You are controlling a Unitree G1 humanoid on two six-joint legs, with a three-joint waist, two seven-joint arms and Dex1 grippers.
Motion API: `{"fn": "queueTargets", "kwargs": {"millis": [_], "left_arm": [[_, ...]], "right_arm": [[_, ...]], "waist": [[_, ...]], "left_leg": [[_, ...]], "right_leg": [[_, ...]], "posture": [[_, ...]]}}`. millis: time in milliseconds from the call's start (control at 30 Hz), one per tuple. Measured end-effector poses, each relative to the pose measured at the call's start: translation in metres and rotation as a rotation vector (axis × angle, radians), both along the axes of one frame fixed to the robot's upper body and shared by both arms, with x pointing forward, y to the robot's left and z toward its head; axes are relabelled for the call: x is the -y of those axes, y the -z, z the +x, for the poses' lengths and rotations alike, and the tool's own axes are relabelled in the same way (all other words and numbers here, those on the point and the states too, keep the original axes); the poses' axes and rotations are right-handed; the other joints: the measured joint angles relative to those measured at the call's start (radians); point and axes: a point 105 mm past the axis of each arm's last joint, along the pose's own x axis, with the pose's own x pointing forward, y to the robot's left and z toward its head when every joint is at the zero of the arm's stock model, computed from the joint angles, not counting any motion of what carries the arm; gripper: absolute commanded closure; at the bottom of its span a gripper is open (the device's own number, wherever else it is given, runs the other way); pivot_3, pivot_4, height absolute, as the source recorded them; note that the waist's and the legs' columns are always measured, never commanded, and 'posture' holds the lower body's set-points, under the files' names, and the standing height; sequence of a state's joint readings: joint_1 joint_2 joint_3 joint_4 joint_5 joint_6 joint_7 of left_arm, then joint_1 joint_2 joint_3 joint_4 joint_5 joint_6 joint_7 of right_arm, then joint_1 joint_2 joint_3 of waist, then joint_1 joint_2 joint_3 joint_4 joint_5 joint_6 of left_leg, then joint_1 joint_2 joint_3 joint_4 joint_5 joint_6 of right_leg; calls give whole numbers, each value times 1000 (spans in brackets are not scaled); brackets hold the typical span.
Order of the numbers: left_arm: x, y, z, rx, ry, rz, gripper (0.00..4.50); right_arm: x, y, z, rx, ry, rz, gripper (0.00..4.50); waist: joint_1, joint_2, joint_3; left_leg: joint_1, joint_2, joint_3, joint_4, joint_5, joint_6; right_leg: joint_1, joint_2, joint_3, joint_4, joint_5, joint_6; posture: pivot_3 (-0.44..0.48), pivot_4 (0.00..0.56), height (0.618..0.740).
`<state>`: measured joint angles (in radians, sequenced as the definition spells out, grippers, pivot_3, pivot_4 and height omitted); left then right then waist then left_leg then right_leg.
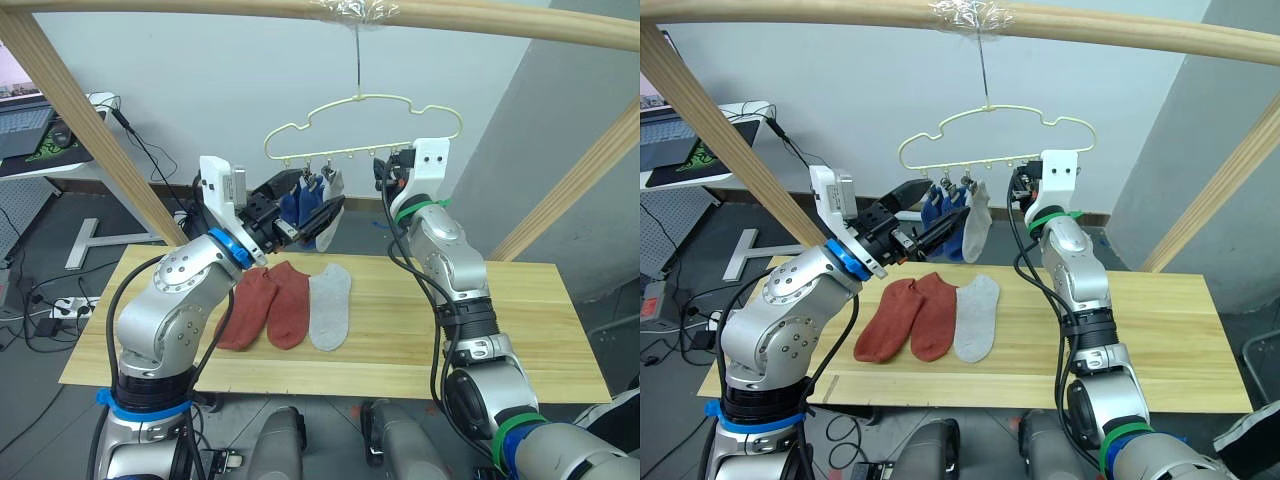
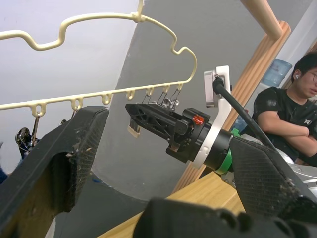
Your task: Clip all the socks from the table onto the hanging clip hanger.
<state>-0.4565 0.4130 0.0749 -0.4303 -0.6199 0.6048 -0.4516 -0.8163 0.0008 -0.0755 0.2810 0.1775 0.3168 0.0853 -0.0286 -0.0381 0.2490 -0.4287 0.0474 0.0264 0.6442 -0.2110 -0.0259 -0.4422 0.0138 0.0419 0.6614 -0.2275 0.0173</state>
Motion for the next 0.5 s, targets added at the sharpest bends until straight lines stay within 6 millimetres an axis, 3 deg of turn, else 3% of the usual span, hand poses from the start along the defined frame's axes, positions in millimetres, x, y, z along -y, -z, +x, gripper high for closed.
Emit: {"fn": "queueTargets", "kwargs": {"millis": [200,400,500], "left_arm": [[1,0,0,0,0,-4,0],[3,5,-2,-16,10,-2,0],[7,31,-7,-79,24,72,0]], "right_arm": [[0,-1,0,5,1,2,4446],[0,-1,0,6,-3,0,4492],[0,-1,-1,6,-25,-12,4492]], "waist": [[0,0,0],[0,0,0],[0,1,0]], "left_leg": [[0,0,0,0,0,0],[0,0,0,0,0,0],[0,0,0,-1,0,0]], "right_leg": [[0,0,0,0,0,0],[0,0,0,0,0,0],[0,0,1,-1,0,0]], "posture": [[54,244,740],[47,251,740],[42,255,740]]}}
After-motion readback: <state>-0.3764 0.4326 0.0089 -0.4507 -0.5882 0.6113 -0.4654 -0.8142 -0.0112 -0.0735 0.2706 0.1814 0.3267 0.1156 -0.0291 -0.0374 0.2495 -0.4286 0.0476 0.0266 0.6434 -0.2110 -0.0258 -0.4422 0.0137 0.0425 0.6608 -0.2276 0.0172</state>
